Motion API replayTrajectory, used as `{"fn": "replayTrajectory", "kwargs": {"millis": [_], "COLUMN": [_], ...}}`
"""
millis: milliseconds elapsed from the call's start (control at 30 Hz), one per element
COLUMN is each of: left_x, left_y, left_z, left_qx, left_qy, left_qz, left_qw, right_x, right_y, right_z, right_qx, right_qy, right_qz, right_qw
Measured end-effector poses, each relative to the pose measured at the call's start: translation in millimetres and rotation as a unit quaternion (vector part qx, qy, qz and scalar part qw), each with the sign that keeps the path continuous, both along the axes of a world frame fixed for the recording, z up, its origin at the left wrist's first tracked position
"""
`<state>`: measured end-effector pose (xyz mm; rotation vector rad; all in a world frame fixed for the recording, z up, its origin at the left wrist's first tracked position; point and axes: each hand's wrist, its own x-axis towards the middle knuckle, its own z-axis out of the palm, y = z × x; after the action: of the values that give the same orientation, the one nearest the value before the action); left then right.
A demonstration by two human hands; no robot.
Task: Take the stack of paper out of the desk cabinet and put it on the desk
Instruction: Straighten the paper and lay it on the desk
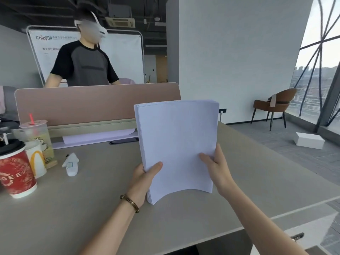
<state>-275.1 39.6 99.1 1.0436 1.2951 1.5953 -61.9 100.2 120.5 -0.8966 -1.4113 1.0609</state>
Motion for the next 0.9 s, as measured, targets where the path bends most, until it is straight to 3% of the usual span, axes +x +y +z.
{"fn": "replayTrajectory", "kwargs": {"millis": [267, 500, 767, 900], "left_x": [9, 5, -1, 0], "left_y": [2, 10, 12, 12], "left_z": [-3, 2, -19, -26], "left_qx": [0.01, 0.018, -0.043, -0.04], "left_qy": [0.029, 0.037, 0.039, 0.042], "left_qz": [0.048, 0.054, 0.0, 0.018], "left_qw": [0.998, 0.998, 0.998, 0.998], "right_x": [-1, -9, -10, -13], "right_y": [8, 11, 13, 9], "right_z": [12, 12, -26, -29], "right_qx": [0.028, 0.065, 0.029, 0.012], "right_qy": [0.04, 0.014, 0.024, 0.033], "right_qz": [0.013, -0.018, -0.039, -0.004], "right_qw": [0.999, 0.998, 0.999, 0.999]}}
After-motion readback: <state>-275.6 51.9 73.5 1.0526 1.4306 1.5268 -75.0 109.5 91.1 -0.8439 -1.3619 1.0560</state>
